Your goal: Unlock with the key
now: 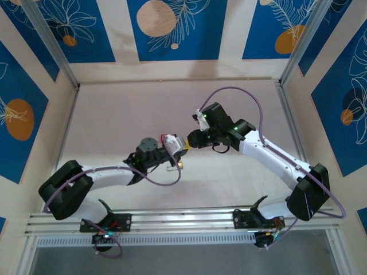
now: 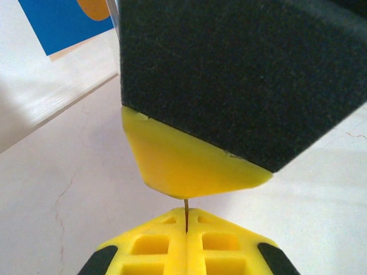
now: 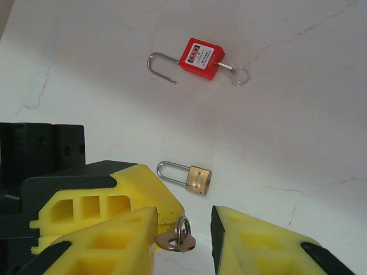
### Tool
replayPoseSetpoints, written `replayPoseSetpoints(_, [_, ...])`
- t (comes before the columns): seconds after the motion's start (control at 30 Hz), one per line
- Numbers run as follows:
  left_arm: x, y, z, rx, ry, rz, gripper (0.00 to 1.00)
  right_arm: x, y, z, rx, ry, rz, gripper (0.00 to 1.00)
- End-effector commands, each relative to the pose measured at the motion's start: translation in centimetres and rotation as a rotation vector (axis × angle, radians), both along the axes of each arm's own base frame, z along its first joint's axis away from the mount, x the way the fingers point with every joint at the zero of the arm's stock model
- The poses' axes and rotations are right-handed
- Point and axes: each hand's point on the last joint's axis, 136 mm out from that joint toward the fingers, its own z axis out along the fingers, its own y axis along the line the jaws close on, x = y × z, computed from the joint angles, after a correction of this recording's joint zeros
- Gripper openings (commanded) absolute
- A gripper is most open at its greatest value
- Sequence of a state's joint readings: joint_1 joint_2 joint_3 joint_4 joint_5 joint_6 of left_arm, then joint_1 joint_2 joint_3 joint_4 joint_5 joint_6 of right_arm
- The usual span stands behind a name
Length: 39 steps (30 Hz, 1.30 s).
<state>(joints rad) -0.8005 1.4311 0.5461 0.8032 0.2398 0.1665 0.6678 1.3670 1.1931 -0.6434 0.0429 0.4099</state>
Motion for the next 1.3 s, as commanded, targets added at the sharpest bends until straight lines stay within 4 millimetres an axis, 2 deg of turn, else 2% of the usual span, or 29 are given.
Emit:
replayPoseSetpoints(0.0, [0.1,-0.3,1.4,-0.015,-0.040,-0.029,0.00,-0.2,-0.1,0.8,0.025,-0.007,0.008,0.32])
replayPoseSetpoints(0.93, [0.0,-0.2,1.4,0.012,-0.056,-0.033,0.00,0.0,-1.5,-1.1,0.000,0.048,-0.025,0.34])
replayPoseSetpoints(1.27, [-0.1,-0.1,1.4,0.031,-0.070,-0.036,0.00,0.2,-1.6,-1.0,0.004,0.047,-0.026,0.34])
